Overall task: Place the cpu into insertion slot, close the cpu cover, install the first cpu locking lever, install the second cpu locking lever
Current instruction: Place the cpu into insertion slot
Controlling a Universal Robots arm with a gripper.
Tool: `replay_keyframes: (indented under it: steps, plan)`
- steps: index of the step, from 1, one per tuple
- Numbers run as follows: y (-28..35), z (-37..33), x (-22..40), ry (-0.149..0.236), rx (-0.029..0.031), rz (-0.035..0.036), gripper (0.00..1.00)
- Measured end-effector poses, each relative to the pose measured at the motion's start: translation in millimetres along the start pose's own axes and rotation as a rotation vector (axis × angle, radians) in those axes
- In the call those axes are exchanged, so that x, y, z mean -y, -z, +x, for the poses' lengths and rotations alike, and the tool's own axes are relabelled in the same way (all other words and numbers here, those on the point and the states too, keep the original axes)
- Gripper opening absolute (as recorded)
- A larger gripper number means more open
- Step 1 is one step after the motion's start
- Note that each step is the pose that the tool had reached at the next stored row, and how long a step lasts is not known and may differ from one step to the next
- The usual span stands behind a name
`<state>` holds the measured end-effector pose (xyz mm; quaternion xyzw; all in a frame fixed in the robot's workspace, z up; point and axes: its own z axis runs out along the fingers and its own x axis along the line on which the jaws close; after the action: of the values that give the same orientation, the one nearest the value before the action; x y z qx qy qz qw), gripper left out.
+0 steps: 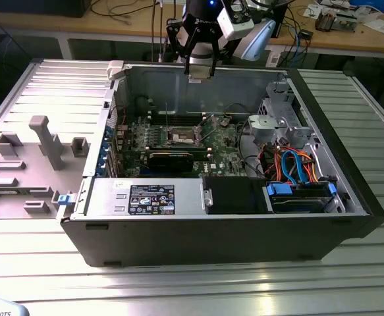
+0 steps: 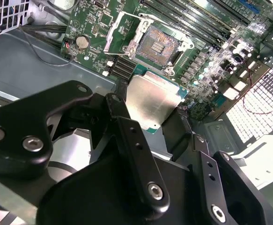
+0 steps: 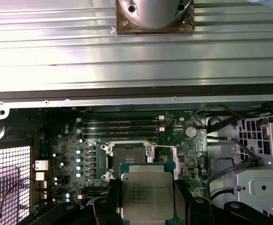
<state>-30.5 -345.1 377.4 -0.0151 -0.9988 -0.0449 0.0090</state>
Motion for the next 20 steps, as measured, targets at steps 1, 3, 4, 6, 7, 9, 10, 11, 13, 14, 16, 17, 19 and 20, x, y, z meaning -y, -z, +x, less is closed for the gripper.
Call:
replay_keyframes:
  steps: [1, 3, 4, 6, 7, 9, 10, 11, 13, 14, 16, 17, 19, 20]
  plan:
    - [0.0, 0.0, 0.0, 0.0, 0.0, 0.0001, 0.54]
    - [0.0, 0.0, 0.0, 0.0, 0.0, 0.0, 0.54]
    - [0.0, 0.0, 0.0, 0.0, 0.0, 0.0, 0.54]
    - [0.0, 0.0, 0.0, 0.0, 0.0, 0.0, 0.54]
    - [0.0, 0.0, 0.0, 0.0, 0.0, 0.0, 0.54]
    - [0.0, 0.0, 0.0, -0.005, 0.0005, -0.0001, 0.54]
    - [0.0, -0.1, 0.0, -0.01, 0.0008, -0.0001, 0.54]
    - [0.0, -0.1, 0.0, -0.016, 0.0015, -0.0002, 0.54]
    - [-0.2, 0.0, 0.0, -0.036, 0.0032, -0.0007, 0.54]
    - [-0.2, 0.0, 0.0, -0.05, 0.0045, -0.0009, 0.54]
    - [-0.2, 0.0, 0.0, -0.061, 0.0054, -0.0012, 0.54]
    - [-0.3, 0.0, 0.0, -0.062, 0.0056, -0.0012, 0.54]
    - [-0.3, 0.0, 0.0, -0.062, 0.0056, -0.0012, 0.54]
    - [-0.3, 0.0, 0.0, -0.062, 0.0056, -0.0012, 0.54]
